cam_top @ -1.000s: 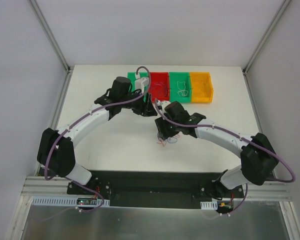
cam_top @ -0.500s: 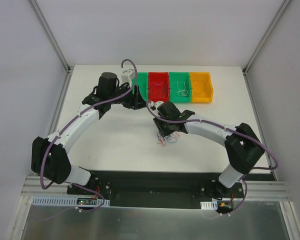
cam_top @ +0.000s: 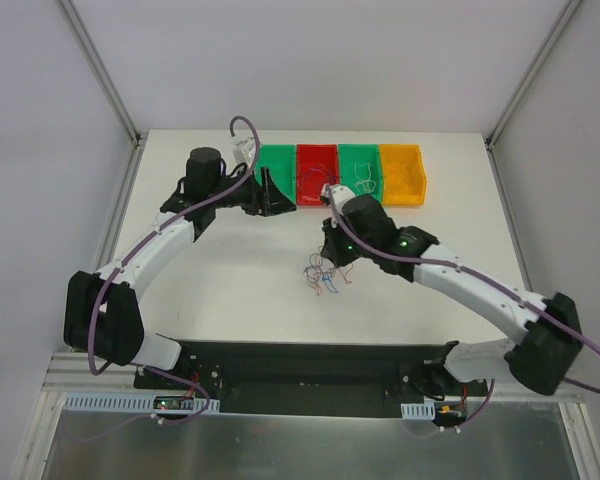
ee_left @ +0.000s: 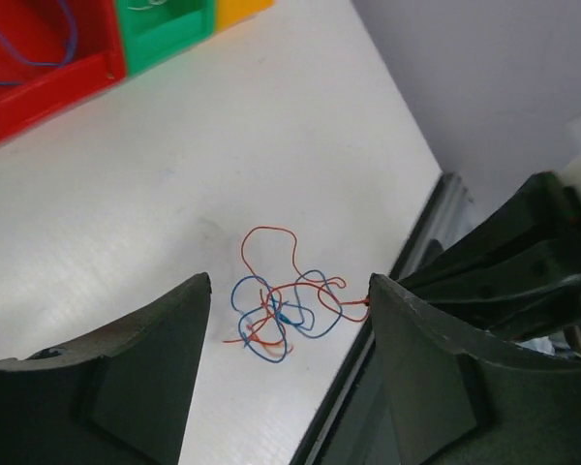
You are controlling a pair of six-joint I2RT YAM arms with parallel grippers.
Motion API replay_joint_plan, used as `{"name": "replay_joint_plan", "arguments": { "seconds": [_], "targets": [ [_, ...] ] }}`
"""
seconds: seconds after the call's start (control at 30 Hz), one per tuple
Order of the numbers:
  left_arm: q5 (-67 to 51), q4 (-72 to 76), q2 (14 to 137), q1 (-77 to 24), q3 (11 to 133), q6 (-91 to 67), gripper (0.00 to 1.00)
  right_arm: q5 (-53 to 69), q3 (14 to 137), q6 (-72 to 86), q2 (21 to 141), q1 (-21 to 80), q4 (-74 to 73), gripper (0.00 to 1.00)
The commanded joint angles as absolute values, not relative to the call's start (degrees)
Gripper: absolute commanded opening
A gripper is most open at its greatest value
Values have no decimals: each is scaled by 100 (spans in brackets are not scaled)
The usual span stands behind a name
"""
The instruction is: Untangle the cables
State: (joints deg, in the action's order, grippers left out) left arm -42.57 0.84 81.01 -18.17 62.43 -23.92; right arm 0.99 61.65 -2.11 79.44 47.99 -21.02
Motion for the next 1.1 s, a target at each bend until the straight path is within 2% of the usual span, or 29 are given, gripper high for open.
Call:
{"name": "replay_joint_plan", "arguments": {
  "seconds": [0.0,0.07,0.13,0.33,0.57,0.87,1.07],
  "targets": [
    [-5903,2805,8244,-1846,5645,-3880,67,588,6213,439,6813,4781,-1758,1],
    [-6283,4606,8314,-1950,5292,-4926,70,772,6389,606,6549,4703,-1828,1],
    [-6511,5603,8402,-2108,5151,-5499,71,879,6661,808,6355,4650,-1889,1],
    [-6750,6275,8323,-2627,5063,-5476,71,1002,7154,1230,6179,4649,-1916,1],
    [-6724,5802,8376,-2856,5080,-5020,65,914,7575,1468,6205,4649,-1855,1],
    [-6188,4274,8779,-2927,5229,-4298,54,1687,8041,2179,6266,4658,-1073,1],
    [-5837,2886,9877,-2944,5624,-4263,40,1828,9884,1987,6933,4658,-1563,1]
  ]
}}
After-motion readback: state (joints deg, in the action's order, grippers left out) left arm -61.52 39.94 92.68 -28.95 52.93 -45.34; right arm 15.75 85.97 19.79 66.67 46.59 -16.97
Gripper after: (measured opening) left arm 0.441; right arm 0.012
